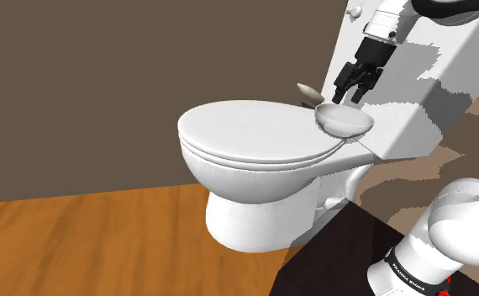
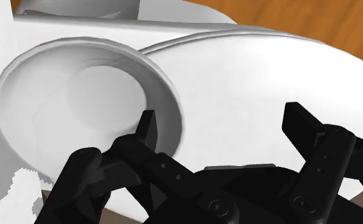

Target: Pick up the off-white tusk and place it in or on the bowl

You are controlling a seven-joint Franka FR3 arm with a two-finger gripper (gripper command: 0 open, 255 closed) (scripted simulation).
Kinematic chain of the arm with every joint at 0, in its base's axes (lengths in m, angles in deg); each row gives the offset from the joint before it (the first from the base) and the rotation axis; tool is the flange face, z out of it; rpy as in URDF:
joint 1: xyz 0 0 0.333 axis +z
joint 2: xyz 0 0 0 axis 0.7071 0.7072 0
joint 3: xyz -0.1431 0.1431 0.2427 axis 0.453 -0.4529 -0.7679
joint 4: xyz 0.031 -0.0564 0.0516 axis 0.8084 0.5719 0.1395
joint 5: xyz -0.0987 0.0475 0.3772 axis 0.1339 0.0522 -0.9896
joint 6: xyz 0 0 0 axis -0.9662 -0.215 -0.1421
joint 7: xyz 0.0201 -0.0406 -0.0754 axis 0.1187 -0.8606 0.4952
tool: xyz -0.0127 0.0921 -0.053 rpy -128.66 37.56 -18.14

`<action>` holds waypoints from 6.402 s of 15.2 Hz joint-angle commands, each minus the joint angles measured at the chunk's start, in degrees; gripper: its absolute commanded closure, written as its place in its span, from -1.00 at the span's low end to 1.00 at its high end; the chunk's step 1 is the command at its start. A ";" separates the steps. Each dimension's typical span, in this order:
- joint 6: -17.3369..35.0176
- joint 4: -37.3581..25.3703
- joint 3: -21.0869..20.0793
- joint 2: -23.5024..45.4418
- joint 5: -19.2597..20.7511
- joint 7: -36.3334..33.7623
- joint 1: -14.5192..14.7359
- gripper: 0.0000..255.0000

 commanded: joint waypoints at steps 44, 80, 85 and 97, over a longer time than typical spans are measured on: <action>6.68 -43.82 24.80 56.32 -3.93 73.17 2.94 1.00; 8.63 -37.87 24.00 55.97 -2.26 87.98 1.54 1.00; 6.33 -40.17 24.06 55.96 -2.23 87.95 1.44 1.00; -3.54 -51.43 24.33 57.48 -2.87 88.25 0.47 1.00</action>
